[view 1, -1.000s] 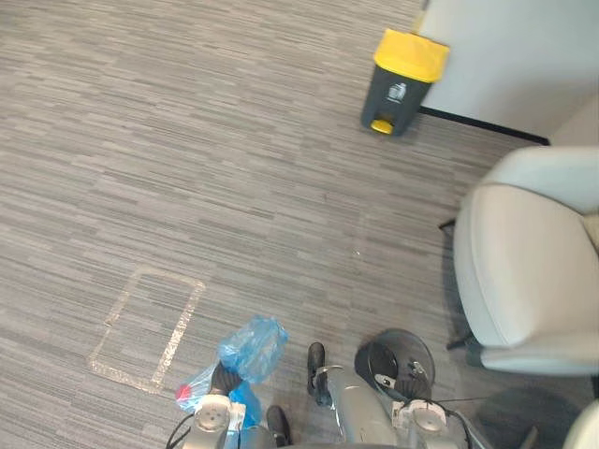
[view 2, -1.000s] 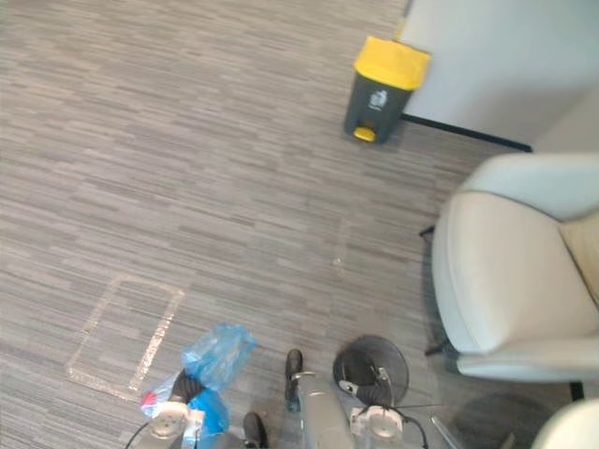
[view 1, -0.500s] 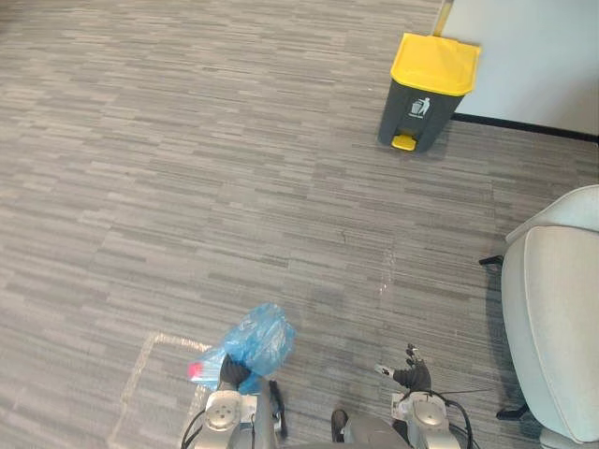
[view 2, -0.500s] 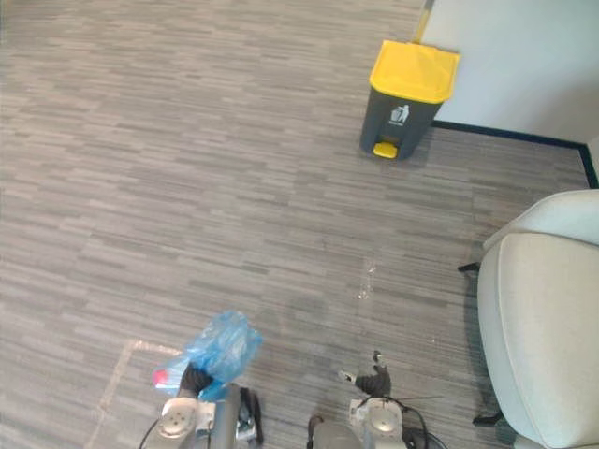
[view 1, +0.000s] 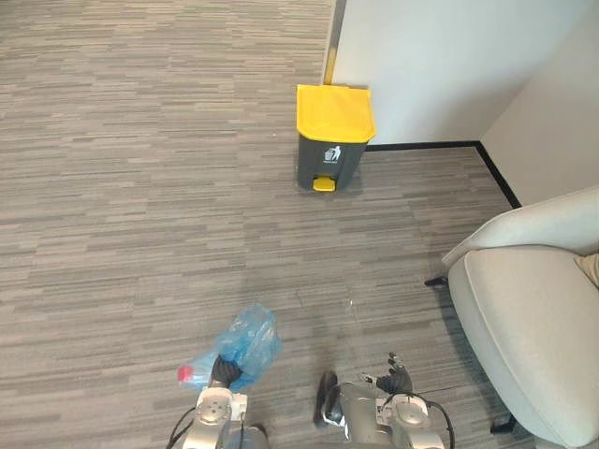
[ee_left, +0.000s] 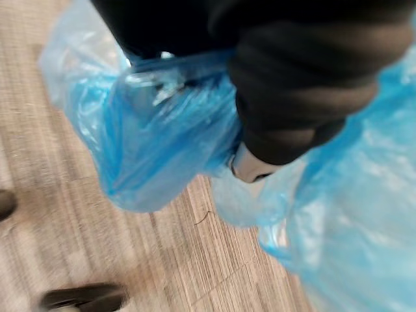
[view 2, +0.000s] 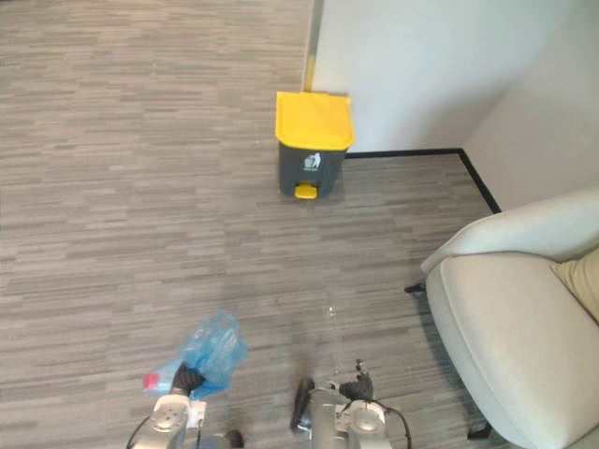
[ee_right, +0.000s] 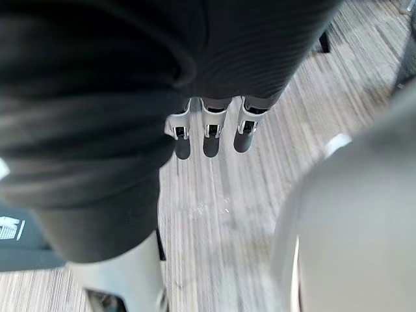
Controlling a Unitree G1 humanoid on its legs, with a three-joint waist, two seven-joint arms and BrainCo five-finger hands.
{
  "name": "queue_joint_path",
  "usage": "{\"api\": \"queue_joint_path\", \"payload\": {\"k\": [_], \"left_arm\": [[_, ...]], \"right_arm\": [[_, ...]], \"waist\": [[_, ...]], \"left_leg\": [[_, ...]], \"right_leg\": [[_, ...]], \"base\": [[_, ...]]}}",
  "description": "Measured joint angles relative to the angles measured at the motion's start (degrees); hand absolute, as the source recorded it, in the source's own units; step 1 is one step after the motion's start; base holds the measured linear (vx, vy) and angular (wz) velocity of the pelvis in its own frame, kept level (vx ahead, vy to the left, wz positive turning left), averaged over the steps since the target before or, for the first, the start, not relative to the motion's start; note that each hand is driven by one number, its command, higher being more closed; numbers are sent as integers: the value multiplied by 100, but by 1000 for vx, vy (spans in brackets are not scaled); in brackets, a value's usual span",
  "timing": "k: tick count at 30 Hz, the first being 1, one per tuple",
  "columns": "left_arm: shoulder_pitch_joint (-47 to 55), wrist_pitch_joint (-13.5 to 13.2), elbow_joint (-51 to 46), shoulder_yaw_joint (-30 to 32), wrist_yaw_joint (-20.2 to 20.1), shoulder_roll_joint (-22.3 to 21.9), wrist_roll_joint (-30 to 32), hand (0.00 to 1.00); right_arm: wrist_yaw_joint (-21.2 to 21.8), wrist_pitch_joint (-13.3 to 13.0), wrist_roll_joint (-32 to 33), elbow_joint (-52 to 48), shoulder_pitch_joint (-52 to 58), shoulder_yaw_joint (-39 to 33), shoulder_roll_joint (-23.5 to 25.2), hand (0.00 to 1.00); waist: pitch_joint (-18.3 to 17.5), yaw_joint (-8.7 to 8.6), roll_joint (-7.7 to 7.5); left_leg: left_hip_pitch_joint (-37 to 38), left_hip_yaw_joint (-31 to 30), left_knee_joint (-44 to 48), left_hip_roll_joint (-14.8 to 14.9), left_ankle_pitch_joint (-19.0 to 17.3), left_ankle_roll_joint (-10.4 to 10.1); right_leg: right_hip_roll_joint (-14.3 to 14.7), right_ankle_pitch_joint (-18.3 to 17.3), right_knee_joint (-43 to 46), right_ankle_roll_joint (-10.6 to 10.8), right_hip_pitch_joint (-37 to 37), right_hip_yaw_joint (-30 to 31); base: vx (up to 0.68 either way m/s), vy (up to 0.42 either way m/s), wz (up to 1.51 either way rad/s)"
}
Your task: Gather rubbish on tea table into small bin, then transfer packed bag to large trash can.
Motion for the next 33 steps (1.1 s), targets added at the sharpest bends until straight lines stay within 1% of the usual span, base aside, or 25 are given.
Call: {"api": "queue_joint_path", "payload": {"k": [1,2,4,5,6,9,11,12,13,14,15,17,18,19,20,21,22,25,26,28,29,30,31,32,33], "left_arm": [[-41,-3,-16,-36,-2,-73,1,100],[-43,-3,-27,-41,-7,-92,4,100],[59,2,-107,55,-24,-184,3,100],[126,3,-178,86,-23,-245,-2,100],[222,2,-319,93,-62,-347,-4,100],[257,2,-409,96,-129,-461,-4,100],[257,5,-404,95,-130,-485,-4,100],[273,5,-388,90,-130,-498,-4,100],[287,7,-338,36,-129,-507,-4,100],[333,7,-326,3,-127,-503,-5,100],[347,7,-315,1,-127,-468,-5,100],[329,12,-291,-8,-124,-392,-5,100],[297,17,-276,-22,-124,-372,-5,100],[282,27,-244,-99,-124,-383,-5,100],[298,42,-250,-180,-124,-393,-5,100],[284,49,-252,-203,-124,-410,-5,100],[311,89,-248,-238,-113,-382,-4,100],[316,125,-253,-222,-105,-302,-6,100],[277,125,-252,-172,-105,-302,-16,100],[214,119,-250,-112,-103,-303,-20,100],[152,116,-239,-115,-106,-280,-20,100],[72,107,-211,-119,-111,-244,-18,100],[20,107,-120,-123,-110,-247,-18,100],[-78,113,-46,-127,-111,-294,-17,100],[-107,107,-47,-134,-118,-321,-15,100]], "right_arm": [[-8,1,2,5,-1,-58,-44,0],[0,3,1,6,10,-65,-66,0],[2,10,14,-18,43,-31,-40,0],[-5,11,20,-56,68,-37,3,0],[-6,-3,37,-165,120,-42,76,0],[-4,4,43,-140,77,-110,94,0],[-9,37,42,-125,7,-268,92,0],[-13,49,42,-99,5,-283,65,0],[-18,57,36,-51,32,-317,8,0],[-21,69,32,130,42,-316,-76,0],[-22,108,27,228,41,-316,-95,0],[-17,136,6,311,67,-304,55,0],[-16,137,1,312,69,-304,75,0],[-11,143,-1,305,114,-305,97,0],[-3,139,-5,215,180,-314,96,0],[-3,140,-5,154,214,-314,95,0],[-8,105,3,9,283,-307,110,0],[-5,93,-5,-149,282,-261,125,0],[-8,46,6,-154,232,-264,122,0],[-7,46,4,-133,148,-262,119,0],[-7,48,4,-114,124,-263,121,0],[-4,44,25,-70,122,-279,116,0],[-9,43,17,-46,82,-322,79,0],[-8,57,4,-1,-12,-425,69,0],[-9,51,19,6,-17,-516,76,0]], "waist": [[37,-28,81],[60,-27,121],[129,-8,210],[149,19,201],[177,131,128],[166,256,77],[170,254,72],[172,254,76],[160,256,93],[90,278,226],[91,319,173],[-30,350,-49],[-23,354,-43],[-19,350,-33],[-5,337,-35],[2,319,-35],[16,238,-16],[16,212,-29],[45,196,-18],[56,134,0],[53,113,-13],[49,81,-93],[53,72,-63],[107,78,80],[133,81,135]], "left_leg": [[-148,-81,526,84,-21,-33],[-294,-101,978,173,-35,-58],[-1030,-219,3200,595,114,-217],[-1195,-184,3700,694,-26,-200],[-1516,-61,4058,776,-235,-106],[-2015,-22,3390,678,-322,-1],[-2392,-156,2215,388,-195,35],[-2447,-228,1761,270,-18,8],[-2450,-289,1122,151,326,-23],[-2386,-396,756,135,1065,-15],[-2312,-362,795,76,1212,49],[-2258,-134,928,-176,818,194],[-2215,-103,996,-213,710,242],[-2041,-50,1030,-279,551,311],[-1737,-34,990,-365,388,378],[-1589,-33,972,-399,314,400],[-1289,-53,940,-444,162,444],[-682,-51,658,-433,-50,453],[-474,-57,539,-400,-107,457],[-205,-91,384,-310,-225,390],[-93,-156,266,-286,-283,302],[62,-299,148,-341,-353,191],[116,-439,131,-286,-388,142],[138,-557,168,-165,-345,97],[173,-649,221,-139,-295,22]], "right_leg": [[53,-204,-30,-35,141,-49],[100,-256,-54,-85,254,-50],[345,-367,-434,-210,927,20],[394,-412,-553,-251,1180,64],[412,-510,-725,-250,1588,210],[361,-616,-910,-186,1859,428],[195,-731,-988,-33,1980,595],[129,-772,-1043,45,2071,641],[95,-814,-1126,172,2191,692],[106,-924,-1156,359,2293,814],[71,-975,-1159,433,2364,918],[-263,-1033,-967,595,2335,1074],[-322,-1029,-693,676,2266,1094],[-409,-1013,57,756,2029,1201],[-527,-802,1268,1034,1611,1285],[-578,-770,1889,1119,1374,1343],[-591,-829,2898,1064,951,1420],[-542,-994,3298,847,225,1051],[-468,-1059,2986,746,-26,847],[-215,-1021,1965,679,-258,600],[-62,-780,1097,620,-254,565],[35,-63,351,368,-231,658],[91,-65,409,106,-193,647],[112,-211,541,2,-130,529],[85,-376,712,-82,-112,452]], "base": [[355,-157,1],[454,-212,-5],[514,-171,-23],[524,-103,-46],[392,-50,-40],[288,6,-51],[325,129,-31],[402,212,-26],[366,210,-31],[386,259,-39],[386,258,-42],[427,250,-30],[378,226,-21],[386,239,-11],[376,228,-5],[385,179,15],[365,115,20],[397,49,3],[392,-35,4],[409,-62,13],[440,-108,40],[468,-125,47],[495,-134,43],[489,-142,35],[576,-180,43]]}}
